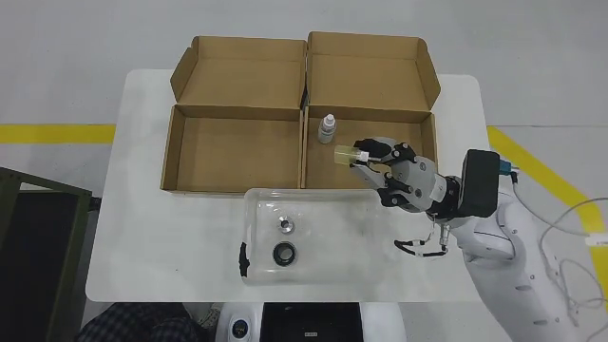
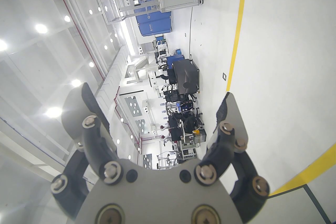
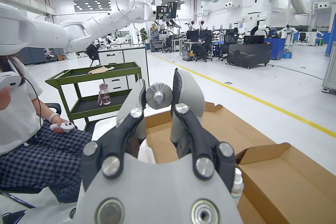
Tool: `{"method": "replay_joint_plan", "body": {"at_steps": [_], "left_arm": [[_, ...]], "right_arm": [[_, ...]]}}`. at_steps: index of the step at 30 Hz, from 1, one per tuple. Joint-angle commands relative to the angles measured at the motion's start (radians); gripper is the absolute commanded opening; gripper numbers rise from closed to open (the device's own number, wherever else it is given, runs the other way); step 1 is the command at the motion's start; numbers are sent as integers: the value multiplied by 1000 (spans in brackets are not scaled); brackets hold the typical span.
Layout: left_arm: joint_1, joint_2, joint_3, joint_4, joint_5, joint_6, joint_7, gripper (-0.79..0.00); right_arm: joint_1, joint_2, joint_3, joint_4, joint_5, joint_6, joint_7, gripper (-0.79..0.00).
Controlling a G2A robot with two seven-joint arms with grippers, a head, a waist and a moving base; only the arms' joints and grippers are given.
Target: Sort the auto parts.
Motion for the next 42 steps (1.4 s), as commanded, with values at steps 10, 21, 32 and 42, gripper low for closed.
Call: {"method": "replay_joint_plan", "body": {"at_steps": [10,21,32,42], "left_arm": [[0,0,0,0,0,0,0,0],[0,0,0,0,0,0,0,0],[0,0,0,0,0,0,0,0],[0,0,0,0,0,0,0,0]], "right_arm": [[0,0,0,0,0,0,0,-785],[-5,-2,-3,44,-1,123,104,-785],[36,-6,-21,154,20,226,238,-785],[94,-10,-42,259,28,293,352,-785]]}}
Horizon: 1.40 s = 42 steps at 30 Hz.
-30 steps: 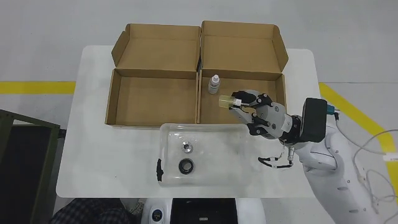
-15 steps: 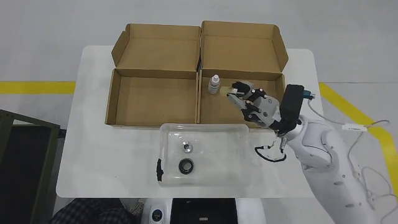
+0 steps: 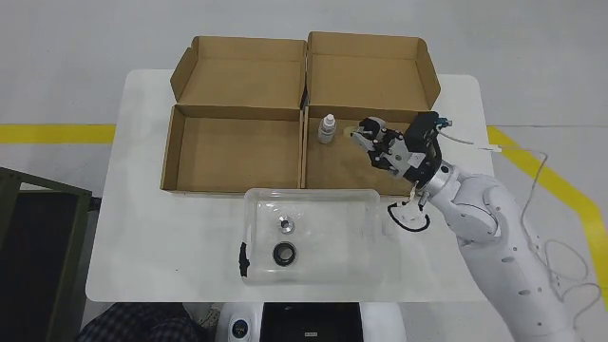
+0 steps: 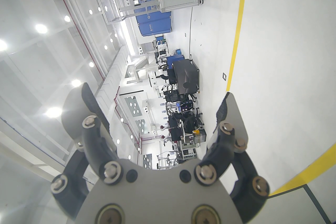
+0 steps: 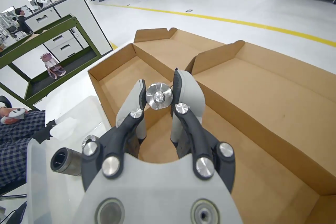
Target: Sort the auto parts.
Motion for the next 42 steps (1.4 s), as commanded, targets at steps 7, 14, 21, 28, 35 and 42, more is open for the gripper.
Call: {"method": "replay_joint_plan", "body": {"at_steps": [7,14,21,28,35,42], "left_arm": [[0,0,0,0,0,0,0,0],[0,0,0,0,0,0,0,0],[0,0,0,0,0,0,0,0],[0,0,0,0,0,0,0,0],[0,0,0,0,0,0,0,0],[0,0,0,0,0,0,0,0]], "right_arm": [[65,-4,-28,66,-24,64,117,-785],[144,-16,-86,142,-51,110,191,-785],[234,-35,-160,236,-58,183,276,-785],[295,-54,-233,297,-118,221,296,-785],[324,-67,-278,319,-182,257,310,-785],[341,-78,-310,332,-224,274,332,-631]]}}
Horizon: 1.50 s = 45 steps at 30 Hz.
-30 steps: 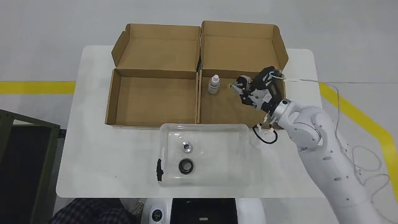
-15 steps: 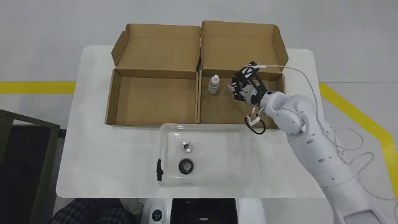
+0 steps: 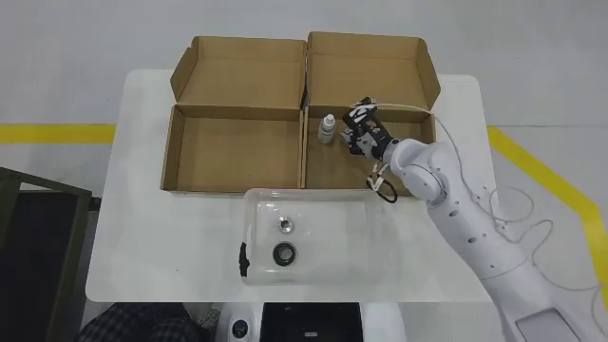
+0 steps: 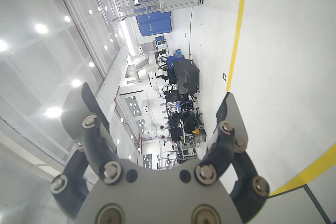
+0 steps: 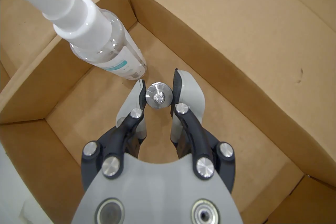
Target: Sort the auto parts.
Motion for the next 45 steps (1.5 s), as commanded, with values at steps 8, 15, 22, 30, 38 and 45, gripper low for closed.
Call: {"method": "replay_joint_plan", "body": {"at_steps": [8,15,22,30,38,45], "left_arm": [[0,0,0,0,0,0,0,0],[0,0,0,0,0,0,0,0],[0,0,0,0,0,0,0,0],[0,0,0,0,0,0,0,0],[0,0,0,0,0,0,0,0],[0,0,0,0,0,0,0,0]], "right_arm": [[8,-11,-20,10,-14,9,10,-483],[-17,-6,6,-65,-47,23,38,-440],[-110,18,85,-254,-82,6,87,-406],[-237,40,151,-475,-78,-53,118,-385],[-304,47,116,-613,-69,-178,118,-345],[-288,41,30,-621,-84,-267,109,-336]]}}
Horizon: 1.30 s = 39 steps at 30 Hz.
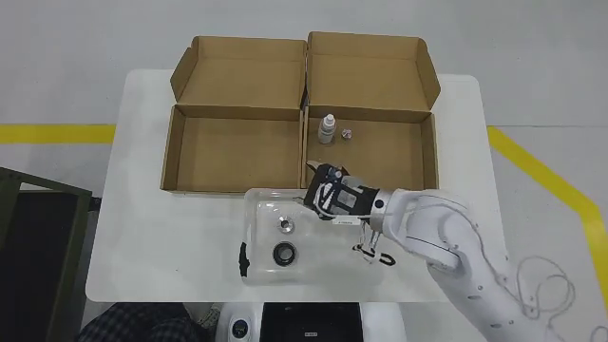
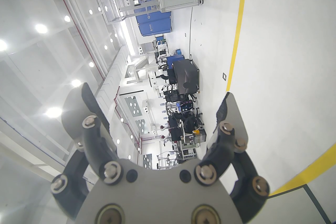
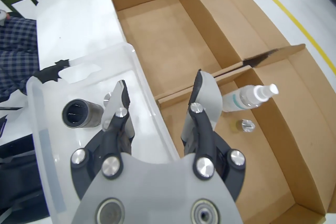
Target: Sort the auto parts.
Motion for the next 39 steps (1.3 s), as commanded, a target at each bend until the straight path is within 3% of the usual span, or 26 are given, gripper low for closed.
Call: {"method": "replay_joint_plan", "body": {"at_steps": [1,10,18,39], "left_arm": [[0,0,0,0,0,0,0,0],[0,0,0,0,0,0,0,0],[0,0,0,0,0,0,0,0],[0,0,0,0,0,0,0,0]], "right_arm": [[10,-2,-21,4,-9,-19,-4,-339],[45,-13,-132,42,-101,-118,-49,-280],[65,-21,-189,97,-167,-141,-65,-342],[133,-39,-241,245,-148,-180,-33,-342]]}}
